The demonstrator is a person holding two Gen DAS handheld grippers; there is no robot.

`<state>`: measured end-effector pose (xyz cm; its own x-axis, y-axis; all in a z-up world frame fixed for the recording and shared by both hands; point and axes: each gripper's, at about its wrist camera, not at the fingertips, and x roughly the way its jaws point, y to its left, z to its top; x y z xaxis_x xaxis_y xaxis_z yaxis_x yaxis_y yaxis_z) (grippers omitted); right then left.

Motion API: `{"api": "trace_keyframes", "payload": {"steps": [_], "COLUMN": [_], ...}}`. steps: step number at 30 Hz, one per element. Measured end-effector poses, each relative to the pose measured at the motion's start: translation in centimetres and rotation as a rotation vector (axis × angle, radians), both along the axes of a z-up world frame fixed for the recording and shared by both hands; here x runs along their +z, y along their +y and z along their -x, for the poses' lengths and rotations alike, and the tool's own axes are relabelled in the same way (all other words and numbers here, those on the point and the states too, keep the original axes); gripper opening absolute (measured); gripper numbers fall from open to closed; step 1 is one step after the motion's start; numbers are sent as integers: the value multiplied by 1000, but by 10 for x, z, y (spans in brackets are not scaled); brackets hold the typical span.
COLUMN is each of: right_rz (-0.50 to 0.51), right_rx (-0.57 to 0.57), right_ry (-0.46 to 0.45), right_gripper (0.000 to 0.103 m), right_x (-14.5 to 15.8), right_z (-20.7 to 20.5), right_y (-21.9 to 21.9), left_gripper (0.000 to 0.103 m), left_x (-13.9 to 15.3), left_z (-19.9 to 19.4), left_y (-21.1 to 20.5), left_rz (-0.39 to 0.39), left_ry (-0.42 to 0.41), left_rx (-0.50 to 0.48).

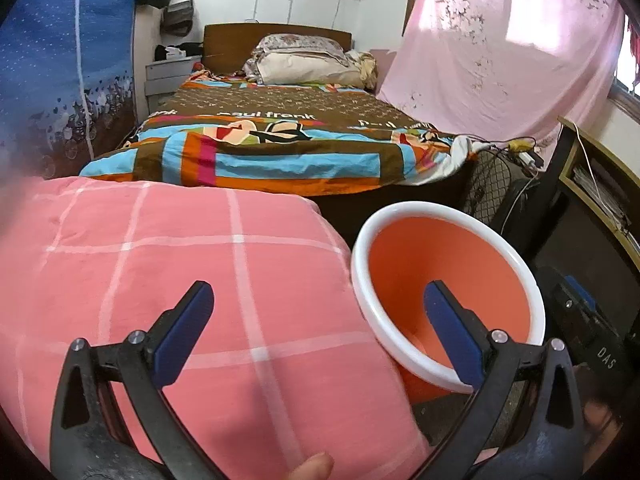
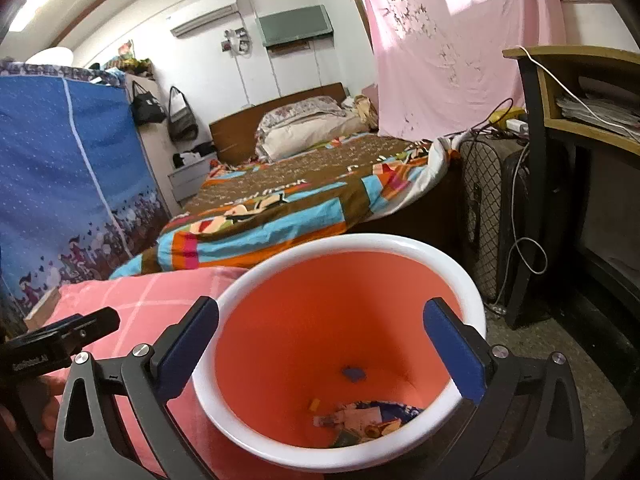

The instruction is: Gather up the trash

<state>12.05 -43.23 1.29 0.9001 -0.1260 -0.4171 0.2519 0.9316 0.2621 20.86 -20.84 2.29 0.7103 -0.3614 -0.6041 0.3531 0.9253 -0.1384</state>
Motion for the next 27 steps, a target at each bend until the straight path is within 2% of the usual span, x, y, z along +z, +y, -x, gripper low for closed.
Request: {"api": "trace_keyframes", "payload": {"steps": [6,14,27], "right_rz": [14,52,161], "right_rx": [16,31,49], "right_ry": [-38,-104,-254], "right_gripper": [103,103,103], "right_x": [5,15,30], "right_z": [1,12,60], "right_y": [9,33,85], "left_gripper": [103,103,103], "left_x": [3,9,16], "left_z": [12,45,95], "left_y": [14,49,103], "left_rz": [-8,49,78], "left_ry": [-69,-192,-332], "left_rx": [47,143,233]}}
